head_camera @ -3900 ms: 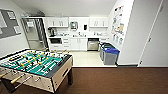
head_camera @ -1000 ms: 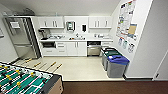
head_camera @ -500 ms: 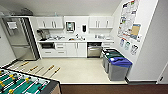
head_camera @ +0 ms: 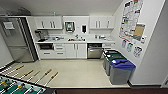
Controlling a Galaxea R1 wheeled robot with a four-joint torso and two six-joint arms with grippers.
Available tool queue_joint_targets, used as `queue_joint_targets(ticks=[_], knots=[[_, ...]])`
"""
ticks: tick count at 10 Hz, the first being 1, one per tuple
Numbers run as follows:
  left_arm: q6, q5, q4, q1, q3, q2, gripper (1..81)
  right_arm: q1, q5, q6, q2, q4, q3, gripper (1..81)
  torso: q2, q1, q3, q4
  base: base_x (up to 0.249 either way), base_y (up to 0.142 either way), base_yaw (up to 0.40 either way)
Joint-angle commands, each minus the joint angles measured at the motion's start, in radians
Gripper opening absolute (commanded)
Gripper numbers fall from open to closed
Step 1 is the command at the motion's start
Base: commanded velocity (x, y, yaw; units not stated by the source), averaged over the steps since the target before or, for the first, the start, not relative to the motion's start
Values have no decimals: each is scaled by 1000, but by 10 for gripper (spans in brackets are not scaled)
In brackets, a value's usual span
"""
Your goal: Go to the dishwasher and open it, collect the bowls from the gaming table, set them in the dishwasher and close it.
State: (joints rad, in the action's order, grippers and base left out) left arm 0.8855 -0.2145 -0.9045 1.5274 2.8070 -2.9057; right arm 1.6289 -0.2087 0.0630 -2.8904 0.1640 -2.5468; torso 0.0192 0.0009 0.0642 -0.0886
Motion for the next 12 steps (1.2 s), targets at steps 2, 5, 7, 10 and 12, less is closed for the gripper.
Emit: queue_joint_targets(ticks=[2, 5, 7, 10, 12], knots=[[-7, 29, -7, -43, 6, 9, 10, -34, 45, -3, 15, 12, 4, 10, 0, 0, 0, 0, 223, -74, 0], [-7, 29, -7, -43, 6, 9, 10, -34, 45, -3, 15, 12, 4, 10, 0, 0, 0, 0, 223, -74, 0], [-7, 29, -7, -43, 6, 9, 10, -33, 45, -3, 15, 12, 4, 10, 0, 0, 0, 0, 223, -74, 0], [-7, 29, -7, -43, 6, 8, 10, -28, 45, -3, 15, 12, 4, 10, 0, 0, 0, 0, 223, -74, 0], [-7, 27, -7, -43, 6, 9, 10, -28, 45, -3, 15, 11, 4, 10, 0, 0, 0, 0, 223, -76, 0]])
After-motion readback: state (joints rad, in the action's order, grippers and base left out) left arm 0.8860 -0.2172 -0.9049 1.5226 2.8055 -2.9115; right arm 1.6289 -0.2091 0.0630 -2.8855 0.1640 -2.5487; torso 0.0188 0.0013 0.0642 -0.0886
